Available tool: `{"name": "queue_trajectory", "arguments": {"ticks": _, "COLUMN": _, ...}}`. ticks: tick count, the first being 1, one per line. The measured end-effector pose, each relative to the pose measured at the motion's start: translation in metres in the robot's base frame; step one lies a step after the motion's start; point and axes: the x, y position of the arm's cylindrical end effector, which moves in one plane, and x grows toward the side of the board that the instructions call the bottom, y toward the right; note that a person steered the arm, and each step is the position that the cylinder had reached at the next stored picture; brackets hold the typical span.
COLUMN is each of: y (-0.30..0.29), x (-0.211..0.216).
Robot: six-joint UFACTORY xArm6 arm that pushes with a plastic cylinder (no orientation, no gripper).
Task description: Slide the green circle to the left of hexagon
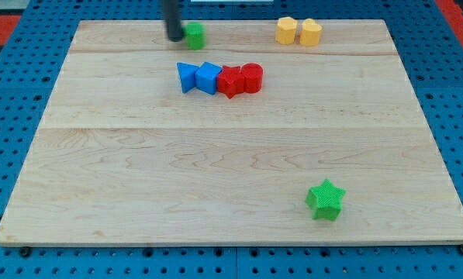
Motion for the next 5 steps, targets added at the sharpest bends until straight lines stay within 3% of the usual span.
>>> {"name": "queue_trajectory", "arguments": {"ticks": 2, "y": 0.097, "x": 0.0}}
{"name": "queue_trajectory", "arguments": {"ticks": 4, "y": 0.077, "x": 0.027}}
{"name": "queue_trajectory", "arguments": {"ticks": 5, "y": 0.198, "x": 0.031}}
